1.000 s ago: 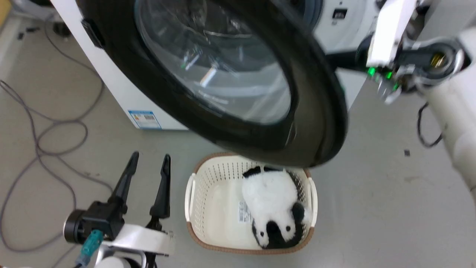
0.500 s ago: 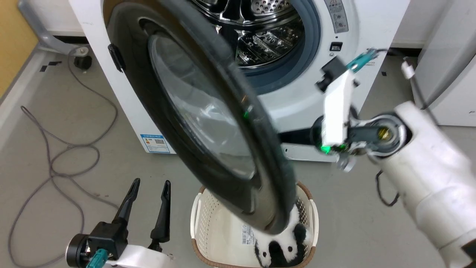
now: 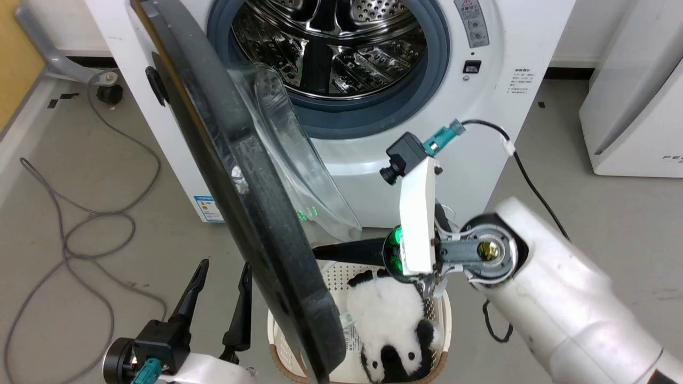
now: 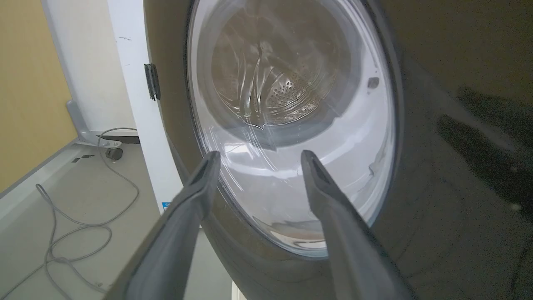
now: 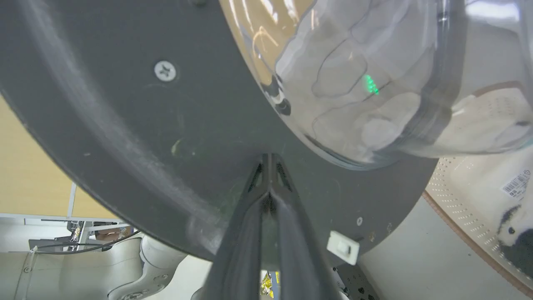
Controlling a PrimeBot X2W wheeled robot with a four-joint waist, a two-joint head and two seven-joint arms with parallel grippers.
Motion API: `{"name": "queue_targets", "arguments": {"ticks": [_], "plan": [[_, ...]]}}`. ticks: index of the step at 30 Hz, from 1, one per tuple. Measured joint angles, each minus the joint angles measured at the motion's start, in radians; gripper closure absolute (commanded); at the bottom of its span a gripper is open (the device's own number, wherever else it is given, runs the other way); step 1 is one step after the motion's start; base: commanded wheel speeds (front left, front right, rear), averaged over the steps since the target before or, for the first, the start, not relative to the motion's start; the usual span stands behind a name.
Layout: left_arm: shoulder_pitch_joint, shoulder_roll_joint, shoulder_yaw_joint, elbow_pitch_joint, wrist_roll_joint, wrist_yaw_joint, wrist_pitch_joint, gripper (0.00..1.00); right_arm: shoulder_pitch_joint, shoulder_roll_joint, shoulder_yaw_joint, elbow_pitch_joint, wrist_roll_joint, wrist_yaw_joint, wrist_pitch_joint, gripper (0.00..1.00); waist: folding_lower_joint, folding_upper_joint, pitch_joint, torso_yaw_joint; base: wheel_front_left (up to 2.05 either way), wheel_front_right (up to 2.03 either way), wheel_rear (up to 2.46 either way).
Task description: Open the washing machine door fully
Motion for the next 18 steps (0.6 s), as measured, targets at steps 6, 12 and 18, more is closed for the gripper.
{"name": "queue_targets", "arguments": {"ticks": [6,12,18], "plan": [[0.001,-0.001,0.001,0.001,-0.002,0.008,0.000,0.00,0.088,0.005,-0.060,-0.016,-0.056,0.000,-0.194,0.00,0.0001,0.0000,0.002,-0.013,0.00,0.00,0.00],[0.010,-0.004,0.004,0.011,-0.011,0.011,0.000,0.00,0.259,0.011,-0.226,-0.044,-0.193,0.000,-0.647,0.00,0.0001,0.0000,-0.013,-0.029,0.00,0.00,0.00],[0.025,-0.004,0.016,0.020,-0.021,0.017,0.000,0.00,0.434,-0.017,-0.317,-0.037,-0.389,0.000,-0.938,0.00,0.0000,0.0000,-0.029,-0.046,0.00,0.00,0.00]]}}
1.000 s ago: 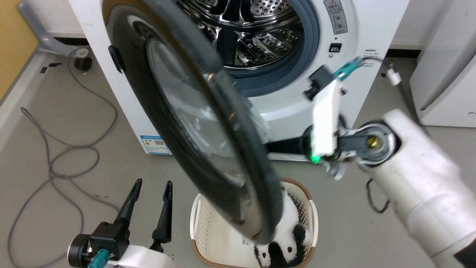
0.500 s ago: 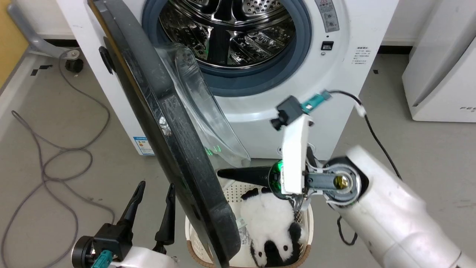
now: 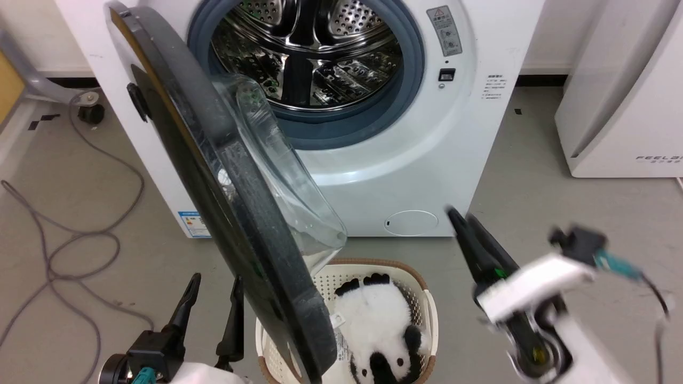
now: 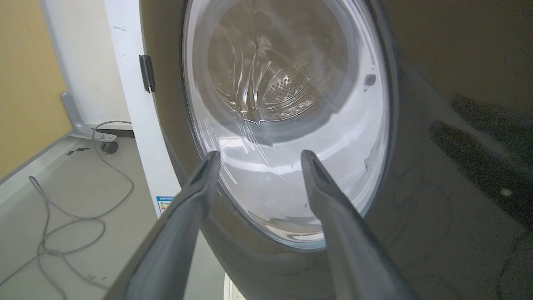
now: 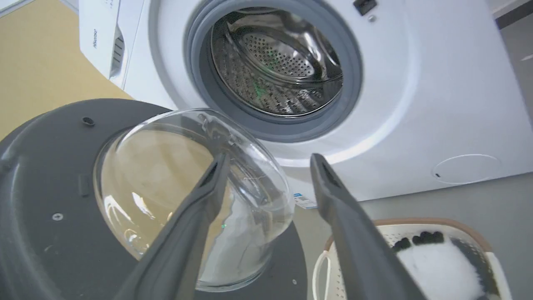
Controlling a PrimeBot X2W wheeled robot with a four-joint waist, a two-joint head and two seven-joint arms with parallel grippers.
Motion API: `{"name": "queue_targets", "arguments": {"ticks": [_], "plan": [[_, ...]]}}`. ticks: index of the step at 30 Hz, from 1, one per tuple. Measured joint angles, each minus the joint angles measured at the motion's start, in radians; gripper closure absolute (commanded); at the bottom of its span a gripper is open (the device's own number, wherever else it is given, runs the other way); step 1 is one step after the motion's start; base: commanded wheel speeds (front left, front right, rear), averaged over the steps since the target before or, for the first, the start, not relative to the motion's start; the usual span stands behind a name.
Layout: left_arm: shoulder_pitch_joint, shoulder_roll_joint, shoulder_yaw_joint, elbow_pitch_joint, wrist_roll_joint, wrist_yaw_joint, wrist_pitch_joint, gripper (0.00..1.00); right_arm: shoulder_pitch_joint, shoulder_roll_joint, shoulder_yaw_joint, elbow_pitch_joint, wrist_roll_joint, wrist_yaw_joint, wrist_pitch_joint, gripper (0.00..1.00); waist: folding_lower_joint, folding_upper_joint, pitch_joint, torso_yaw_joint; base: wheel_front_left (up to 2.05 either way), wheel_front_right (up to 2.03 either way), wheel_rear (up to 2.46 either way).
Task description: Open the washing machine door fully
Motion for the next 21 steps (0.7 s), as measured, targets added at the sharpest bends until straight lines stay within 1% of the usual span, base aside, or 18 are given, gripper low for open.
{"name": "queue_targets", "arguments": {"ticks": [3,6,8,11,14,17,19,21], "plan": [[0.005,0.001,0.006,0.012,0.000,0.003,0.000,0.00,0.087,0.004,-0.052,0.017,-0.085,0.000,-0.089,0.00,0.0000,0.0000,-0.004,-0.008,0.00,0.00,0.00],[0.006,0.001,0.011,0.018,0.001,0.004,0.000,0.00,0.155,0.010,-0.121,0.025,-0.214,0.000,-0.141,0.00,0.0001,0.0000,-0.010,-0.016,0.00,0.00,0.00],[0.008,0.001,0.014,0.022,0.001,0.007,0.000,0.00,0.193,0.010,-0.173,0.003,-0.359,0.000,-0.157,0.00,0.0000,0.0000,-0.015,-0.019,0.00,0.00,0.00],[0.011,0.001,0.018,0.029,0.002,0.008,0.000,0.00,0.249,0.028,-0.278,-0.079,-0.594,0.000,-0.164,0.00,0.0001,0.0001,-0.024,-0.024,0.00,0.00,0.00],[0.017,0.001,0.022,0.034,0.002,0.008,0.000,0.00,0.307,0.067,-0.366,-0.199,-0.804,0.000,-0.168,0.00,0.0001,0.0000,-0.033,-0.025,0.00,0.00,0.00],[0.020,0.001,0.026,0.040,0.002,0.009,0.000,0.00,0.360,0.102,-0.416,-0.309,-0.933,0.000,-0.168,0.00,0.0001,0.0000,-0.042,-0.021,0.00,0.00,0.00],[0.023,0.001,0.028,0.041,0.002,0.009,0.000,0.00,0.394,0.111,-0.427,-0.372,-0.995,0.000,-0.162,0.00,0.0001,0.0000,-0.048,-0.017,0.00,0.00,0.00],[0.026,0.002,0.030,0.042,0.003,0.009,0.000,0.00,0.427,0.116,-0.427,-0.423,-1.046,0.000,-0.131,0.00,0.0001,0.0000,-0.053,-0.012,0.00,0.00,0.00]]}}
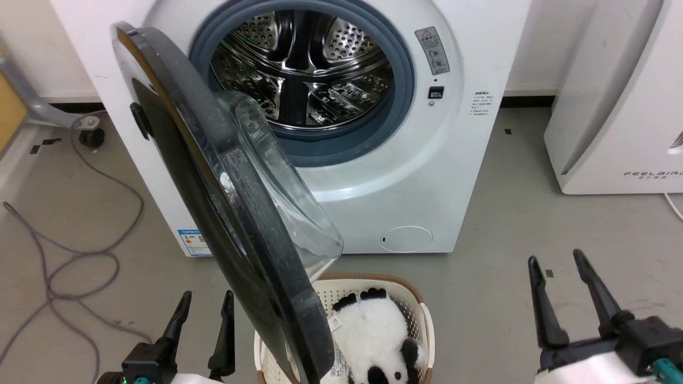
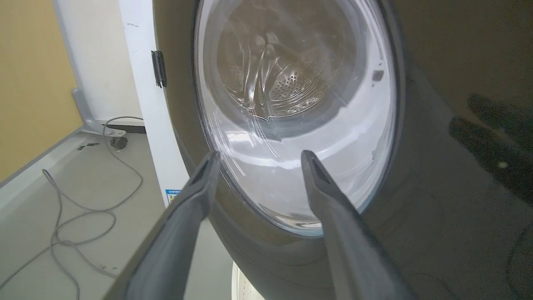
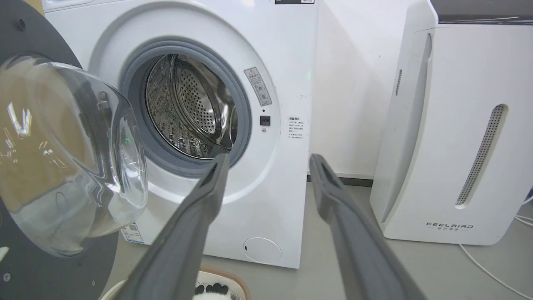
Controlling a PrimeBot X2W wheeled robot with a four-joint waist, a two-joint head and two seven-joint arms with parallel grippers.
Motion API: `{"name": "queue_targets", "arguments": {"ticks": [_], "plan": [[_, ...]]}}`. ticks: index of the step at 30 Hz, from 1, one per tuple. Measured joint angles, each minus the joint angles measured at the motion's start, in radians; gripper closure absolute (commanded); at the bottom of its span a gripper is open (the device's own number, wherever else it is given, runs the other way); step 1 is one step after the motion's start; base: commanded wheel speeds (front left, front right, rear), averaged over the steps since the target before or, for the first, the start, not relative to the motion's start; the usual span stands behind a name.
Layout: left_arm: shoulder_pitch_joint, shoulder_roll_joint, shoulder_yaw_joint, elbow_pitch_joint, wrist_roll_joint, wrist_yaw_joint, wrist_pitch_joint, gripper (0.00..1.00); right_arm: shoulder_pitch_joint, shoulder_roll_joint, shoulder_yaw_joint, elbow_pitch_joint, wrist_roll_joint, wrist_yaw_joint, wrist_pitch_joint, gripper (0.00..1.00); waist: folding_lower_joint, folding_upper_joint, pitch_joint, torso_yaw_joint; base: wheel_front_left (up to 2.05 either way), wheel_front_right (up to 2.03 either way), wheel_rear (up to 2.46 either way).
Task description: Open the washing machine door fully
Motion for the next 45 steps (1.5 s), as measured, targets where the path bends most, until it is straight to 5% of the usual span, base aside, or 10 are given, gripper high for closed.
{"name": "queue_targets", "arguments": {"ticks": [16,17,18,33,45], "plan": [[0.007,0.009,-0.005,0.016,0.026,0.003,0.000,0.01,0.111,0.005,0.004,-0.065,-0.036,0.000,0.077,0.00,0.0000,0.0000,0.002,0.006,0.00,0.00,0.00],[0.007,0.009,-0.005,0.017,0.026,0.003,0.000,0.58,0.111,0.005,0.004,-0.064,-0.036,0.000,0.077,0.00,0.0000,0.0000,0.001,0.006,0.00,0.00,0.00],[0.007,0.009,-0.006,0.018,0.026,0.003,0.000,1.00,0.111,0.005,0.004,-0.064,-0.036,0.000,0.077,0.00,0.0000,0.0000,0.001,0.006,0.00,0.00,0.00],[-0.019,0.033,0.021,-0.086,0.024,0.012,0.000,1.00,0.111,0.005,-0.002,-0.057,-0.030,0.000,0.087,0.00,0.0000,0.0000,0.010,0.012,0.00,0.00,0.00],[-0.202,0.058,0.033,-0.512,0.071,0.061,0.000,1.00,0.110,0.005,-0.011,-0.057,-0.044,0.000,0.097,0.00,0.0000,0.0000,0.023,0.017,0.00,0.00,0.00]]}}
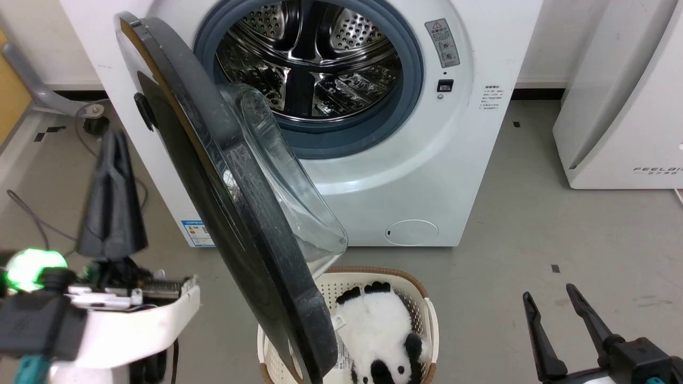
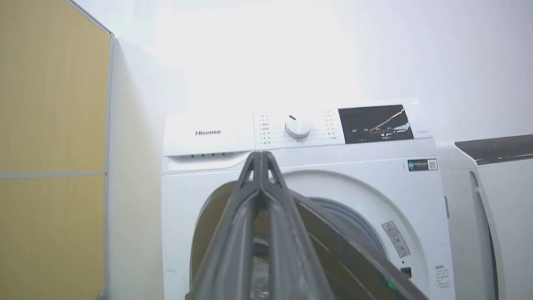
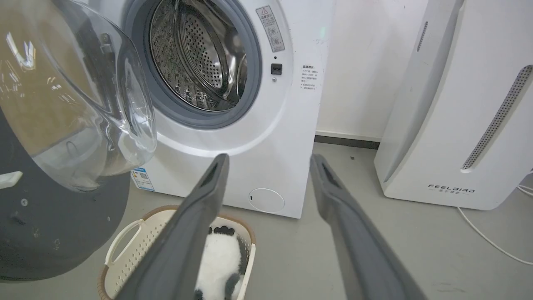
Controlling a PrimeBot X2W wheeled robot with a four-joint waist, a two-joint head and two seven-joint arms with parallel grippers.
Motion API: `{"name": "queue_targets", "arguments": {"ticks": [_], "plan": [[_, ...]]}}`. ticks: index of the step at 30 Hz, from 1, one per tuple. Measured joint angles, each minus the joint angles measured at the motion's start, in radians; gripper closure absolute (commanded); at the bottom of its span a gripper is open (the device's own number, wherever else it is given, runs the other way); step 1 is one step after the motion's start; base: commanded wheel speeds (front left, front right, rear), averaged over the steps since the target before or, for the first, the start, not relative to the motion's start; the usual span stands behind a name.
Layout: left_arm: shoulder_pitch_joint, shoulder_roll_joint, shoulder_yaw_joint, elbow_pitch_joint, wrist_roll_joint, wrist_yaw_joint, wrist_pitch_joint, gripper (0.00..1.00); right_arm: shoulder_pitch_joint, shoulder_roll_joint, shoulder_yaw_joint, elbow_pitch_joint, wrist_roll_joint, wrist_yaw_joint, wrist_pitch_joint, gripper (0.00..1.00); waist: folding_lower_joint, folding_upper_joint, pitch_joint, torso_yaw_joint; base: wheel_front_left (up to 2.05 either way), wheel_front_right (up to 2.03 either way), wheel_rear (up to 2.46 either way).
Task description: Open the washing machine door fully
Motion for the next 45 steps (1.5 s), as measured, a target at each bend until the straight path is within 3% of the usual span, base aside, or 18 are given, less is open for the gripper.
{"name": "queue_targets", "arguments": {"ticks": [6,11,16,25,32,45], "plan": [[-0.075,-0.007,-0.082,-0.171,0.010,-0.020,0.000,1.00,-0.001,0.000,0.000,0.000,-0.005,0.000,0.003,0.00,0.0000,0.0000,0.006,-0.005,0.00,0.00,0.00],[-0.077,-0.009,-0.241,-0.214,0.007,-0.064,0.036,1.00,-0.001,0.000,-0.002,0.003,-0.006,0.000,0.004,0.00,0.0000,0.0000,0.006,-0.007,0.00,0.00,0.00],[-0.035,0.001,-0.413,-0.210,-0.022,-0.085,0.121,1.00,-0.001,0.000,-0.004,0.021,-0.006,0.000,0.004,0.00,0.0000,0.0001,0.001,-0.004,0.00,0.00,0.00],[0.155,0.039,-0.572,-0.107,-0.092,-0.089,0.305,1.00,-0.001,0.000,-0.007,0.046,-0.016,0.000,0.003,0.00,0.0000,0.0000,-0.022,0.001,0.00,0.00,0.00],[0.222,0.023,-0.588,0.065,-0.118,-0.043,0.394,1.00,-0.001,0.000,-0.005,0.058,-0.016,0.000,0.003,0.00,0.0000,0.0000,-0.034,-0.005,0.00,0.00,0.00],[0.154,-0.013,-0.523,0.264,-0.117,0.026,0.298,1.00,0.001,0.000,-0.005,0.079,-0.006,0.000,0.001,0.00,0.0000,0.0000,-0.039,-0.023,0.00,0.00,0.00]]}}
